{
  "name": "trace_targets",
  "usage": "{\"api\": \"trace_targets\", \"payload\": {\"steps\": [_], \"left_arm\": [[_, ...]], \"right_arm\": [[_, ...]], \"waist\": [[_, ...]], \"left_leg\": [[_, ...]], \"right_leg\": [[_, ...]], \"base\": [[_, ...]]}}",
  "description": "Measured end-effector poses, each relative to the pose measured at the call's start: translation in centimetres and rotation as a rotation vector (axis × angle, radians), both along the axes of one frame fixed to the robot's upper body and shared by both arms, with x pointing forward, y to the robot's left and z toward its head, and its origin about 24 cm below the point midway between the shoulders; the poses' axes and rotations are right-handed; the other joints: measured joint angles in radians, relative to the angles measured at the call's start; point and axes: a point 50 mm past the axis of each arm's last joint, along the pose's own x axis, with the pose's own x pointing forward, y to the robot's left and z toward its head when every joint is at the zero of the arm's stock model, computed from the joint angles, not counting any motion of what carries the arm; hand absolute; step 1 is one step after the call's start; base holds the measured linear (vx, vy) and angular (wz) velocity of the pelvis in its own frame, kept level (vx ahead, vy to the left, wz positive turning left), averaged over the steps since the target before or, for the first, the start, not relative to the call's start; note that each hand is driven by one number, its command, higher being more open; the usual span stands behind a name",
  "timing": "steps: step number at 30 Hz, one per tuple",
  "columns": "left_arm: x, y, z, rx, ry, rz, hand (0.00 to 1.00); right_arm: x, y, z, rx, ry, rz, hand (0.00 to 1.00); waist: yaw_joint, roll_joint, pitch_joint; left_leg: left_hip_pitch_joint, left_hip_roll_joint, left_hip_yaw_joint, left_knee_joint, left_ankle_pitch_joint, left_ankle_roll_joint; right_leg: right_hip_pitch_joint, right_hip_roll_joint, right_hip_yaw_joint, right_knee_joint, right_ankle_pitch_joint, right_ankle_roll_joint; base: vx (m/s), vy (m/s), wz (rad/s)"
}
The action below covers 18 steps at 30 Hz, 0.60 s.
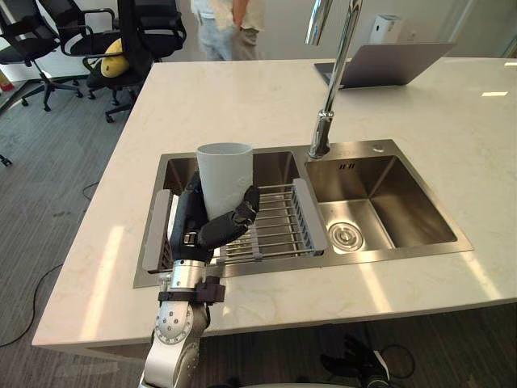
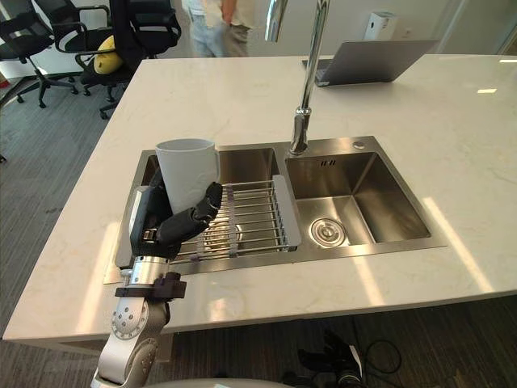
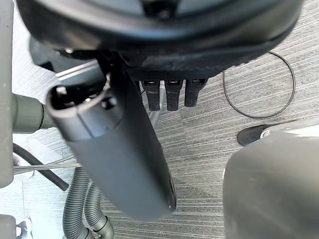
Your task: Walk over to the sink, pick up the cup, carry it to the dishwasher, place the cup inside the dishwasher, then close the dishwasher door
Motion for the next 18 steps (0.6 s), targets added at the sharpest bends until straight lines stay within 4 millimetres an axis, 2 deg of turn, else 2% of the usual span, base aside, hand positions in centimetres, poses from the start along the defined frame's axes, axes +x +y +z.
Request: {"api": "trace_targets", "payload": {"steps": [5, 8, 9, 10, 11, 12, 14, 15, 16, 18], "left_arm": [[-0.4, 0.2, 0.4, -0.001, -0.016, 0.005, 0.3], [-0.3, -0.2, 0.6, 0.003, -0.025, -0.014, 0.3], [-0.1, -0.4, 0.8, -0.002, -0.036, -0.022, 0.3], [0.0, -0.4, 1.0, 0.002, -0.046, -0.025, 0.3], [0.1, -0.5, 1.1, 0.001, -0.052, -0.026, 0.3], [0.0, -0.4, 1.0, -0.001, -0.047, -0.021, 0.3], [0.0, -0.4, 1.1, -0.005, -0.053, -0.019, 0.3], [0.0, -0.4, 1.2, -0.015, -0.064, -0.013, 0.3], [0.0, -0.5, 1.3, -0.018, -0.067, -0.012, 0.3], [0.0, -0.8, 1.1, -0.027, -0.056, -0.019, 0.3]], "right_arm": [[1.5, 0.1, 0.3, -0.008, -0.033, 0.009, 0.9], [2.4, 0.2, 0.7, -0.02, -0.066, 0.016, 0.9], [2.8, 0.2, 0.9, -0.024, -0.084, 0.016, 0.9], [3.1, 0.2, 1.0, -0.025, -0.093, 0.016, 0.9], [3.4, 0.4, 1.1, -0.022, -0.103, 0.025, 0.9], [3.5, 0.4, 1.2, -0.019, -0.107, 0.028, 0.9], [3.9, 0.4, 1.4, -0.02, -0.126, 0.03, 0.9], [4.9, 0.4, 1.8, -0.024, -0.157, 0.036, 0.9], [5.7, 0.4, 2.1, -0.026, -0.176, 0.039, 0.9], [7.9, 0.5, 2.7, -0.008, -0.223, 0.023, 0.9]], "waist": [[0.003, -0.005, 0.009], [0.004, -0.008, 0.025], [0.015, -0.007, 0.035], [0.025, -0.008, 0.041], [0.03, -0.013, 0.053], [0.046, -0.014, 0.05], [0.071, -0.025, 0.041], [0.095, -0.035, 0.017], [0.099, -0.034, 0.017], [0.112, -0.032, 0.031]], "left_leg": [[-0.08, 0.022, 0.05, 0.112, -0.056, 0.011], [-0.08, 0.03, 0.051, 0.136, -0.063, 0.019], [-0.076, 0.034, 0.056, 0.128, -0.059, 0.032], [-0.075, 0.036, 0.062, 0.127, -0.054, 0.04], [-0.068, 0.028, 0.055, 0.132, -0.049, 0.048], [-0.066, 0.019, 0.051, 0.133, -0.043, 0.051], [-0.087, 0.012, 0.046, 0.149, -0.038, 0.053], [-0.168, -0.004, 0.039, 0.176, -0.018, 0.052], [-0.197, -0.009, 0.033, 0.179, -0.004, 0.051], [-0.251, -0.016, 0.011, 0.153, 0.057, 0.037]], "right_leg": [[-0.078, 0.013, 0.048, 0.061, 0.011, 0.012], [-0.115, 0.018, -0.001, 0.155, 0.016, 0.021], [-0.112, 0.019, -0.027, 0.158, 0.028, 0.058], [-0.12, 0.013, -0.033, 0.194, 0.005, 0.063], [-0.138, 0.009, -0.053, 0.39, -0.072, 0.077], [-0.127, 0.009, -0.057, 0.541, -0.121, 0.13], [-0.093, 0.014, -0.059, 0.591, -0.135, 0.152], [-0.056, 0.018, -0.052, 0.489, -0.178, 0.148], [-0.05, 0.016, -0.046, 0.432, -0.193, 0.129], [-0.003, 0.018, -0.03, 0.236, -0.215, 0.071]], "base": [[0.0, 0.037, -0.32], [-0.08, 0.032, -0.11], [-0.15, 0.028, -0.02], [-0.18, 0.033, 0.09], [-0.13, 0.006, 0.17], [-0.1, 0.003, 0.19], [-0.11, -0.04, 0.13], [-0.13, -0.069, 0.21], [-0.17, -0.095, 0.35], [-0.2, -0.111, 0.32]]}}
